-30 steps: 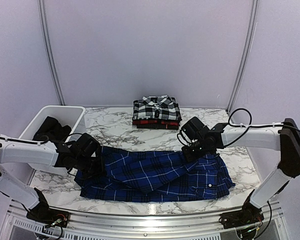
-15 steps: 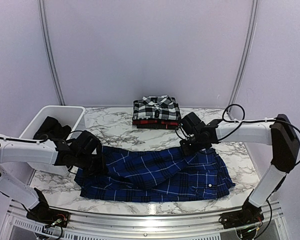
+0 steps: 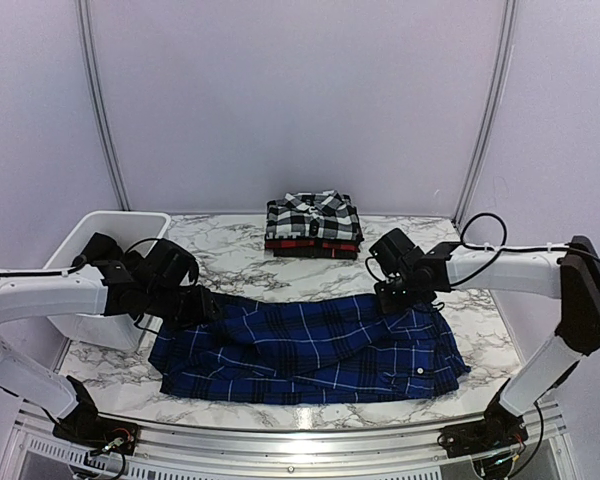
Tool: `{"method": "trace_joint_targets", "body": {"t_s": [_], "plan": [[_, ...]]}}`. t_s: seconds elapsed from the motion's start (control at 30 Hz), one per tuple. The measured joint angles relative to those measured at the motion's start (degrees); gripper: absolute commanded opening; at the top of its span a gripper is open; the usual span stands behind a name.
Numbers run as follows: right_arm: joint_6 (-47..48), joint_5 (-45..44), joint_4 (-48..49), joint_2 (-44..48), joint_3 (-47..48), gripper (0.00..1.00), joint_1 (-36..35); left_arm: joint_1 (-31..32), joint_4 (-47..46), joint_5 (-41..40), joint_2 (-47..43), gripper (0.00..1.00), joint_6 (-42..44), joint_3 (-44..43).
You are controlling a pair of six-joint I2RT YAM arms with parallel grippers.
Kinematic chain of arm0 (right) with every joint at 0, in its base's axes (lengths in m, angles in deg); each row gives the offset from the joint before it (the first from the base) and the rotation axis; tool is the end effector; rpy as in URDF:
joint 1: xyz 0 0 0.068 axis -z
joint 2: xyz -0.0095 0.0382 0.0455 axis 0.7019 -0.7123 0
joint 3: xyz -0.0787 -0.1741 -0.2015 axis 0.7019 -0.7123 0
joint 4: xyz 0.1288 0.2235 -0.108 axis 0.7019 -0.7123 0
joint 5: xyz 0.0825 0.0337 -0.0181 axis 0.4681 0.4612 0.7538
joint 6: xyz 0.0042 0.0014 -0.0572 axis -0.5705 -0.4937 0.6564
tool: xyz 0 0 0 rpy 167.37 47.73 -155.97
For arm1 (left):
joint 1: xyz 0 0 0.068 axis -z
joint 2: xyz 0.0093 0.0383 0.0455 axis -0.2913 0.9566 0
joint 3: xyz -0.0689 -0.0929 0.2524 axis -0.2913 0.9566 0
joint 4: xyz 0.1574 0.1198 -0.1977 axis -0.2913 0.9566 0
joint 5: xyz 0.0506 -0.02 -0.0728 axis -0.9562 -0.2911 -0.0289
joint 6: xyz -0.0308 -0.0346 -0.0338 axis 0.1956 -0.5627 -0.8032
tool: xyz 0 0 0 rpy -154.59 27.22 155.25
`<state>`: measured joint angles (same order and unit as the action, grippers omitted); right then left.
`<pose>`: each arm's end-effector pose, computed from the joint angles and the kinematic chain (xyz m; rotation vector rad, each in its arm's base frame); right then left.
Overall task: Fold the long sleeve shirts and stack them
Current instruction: Fold the 1/3-folded shirt at the center of the board.
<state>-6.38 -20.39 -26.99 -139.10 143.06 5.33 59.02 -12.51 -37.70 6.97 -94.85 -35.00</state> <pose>0.2633 0.1945 0.1917 -0.3066 2.5344 -0.1646 0.2173 -0.1950 0.2030 -0.1283 2.5209 -0.6676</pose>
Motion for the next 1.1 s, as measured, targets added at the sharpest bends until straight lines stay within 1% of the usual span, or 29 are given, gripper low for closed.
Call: {"method": "trace_joint_targets", "body": {"t_s": [0.17,0.47,0.5,0.57,0.67,0.7,0.73,0.8,0.9,1.0,1.1], "plan": [[-1.4,-1.5,-1.3,3.6,-0.7,0.0,0.8,-2.0,0.2,-0.2,0.9,0.52,0.7,-0.1],[-2.3,-2.3,-1.5,3.7,-4.9,0.0,3.7,-4.8,-0.6,2.3,2.3,0.53,1.2,-0.1],[-2.3,-2.3,-1.5,3.7,-5.3,0.01,4.2,-4.9,-0.8,2.7,2.6,0.52,1.3,-0.1],[-2.3,-2.3,-1.6,3.7,-5.8,0.08,4.9,-4.9,-1.4,3.8,3.5,0.52,1.3,-0.1],[-2.4,-2.0,-1.7,3.8,-5.9,0.27,5.1,-4.9,-2.4,4.8,4.7,0.52,1.3,0.3],[-2.3,-1.8,-1.9,4.0,-5.9,0.35,5.1,-4.9,-2.8,5.2,4.9,0.52,1.2,0.7],[-2.3,-1.6,-2.2,4.2,-5.8,0.38,5.0,-4.9,-3.0,5.2,4.9,0.52,1.2,1.2],[-2.7,-1.5,-2.9,4.9,-5.5,0.4,4.1,-5.0,-3.3,5.2,4.9,0.53,0.7,2.3],[-2.5,-1.6,-4.2,6.3,-3.8,0.4,0.0,-5.7,-4.3,5.1,4.7,0.53,-0.3,4.4],[-2.5,-1.4,-4.0,7.1,-1.2,0.4,-7.4,-6.8,-5.9,5.2,4.2,0.52,-1.2,6.5],[-2.4,0.2,-1.9,7.3,-0.5,0.39,-14.2,-7.3,-8.2,5.4,4.2,0.51,-1.8,7.1]]}}
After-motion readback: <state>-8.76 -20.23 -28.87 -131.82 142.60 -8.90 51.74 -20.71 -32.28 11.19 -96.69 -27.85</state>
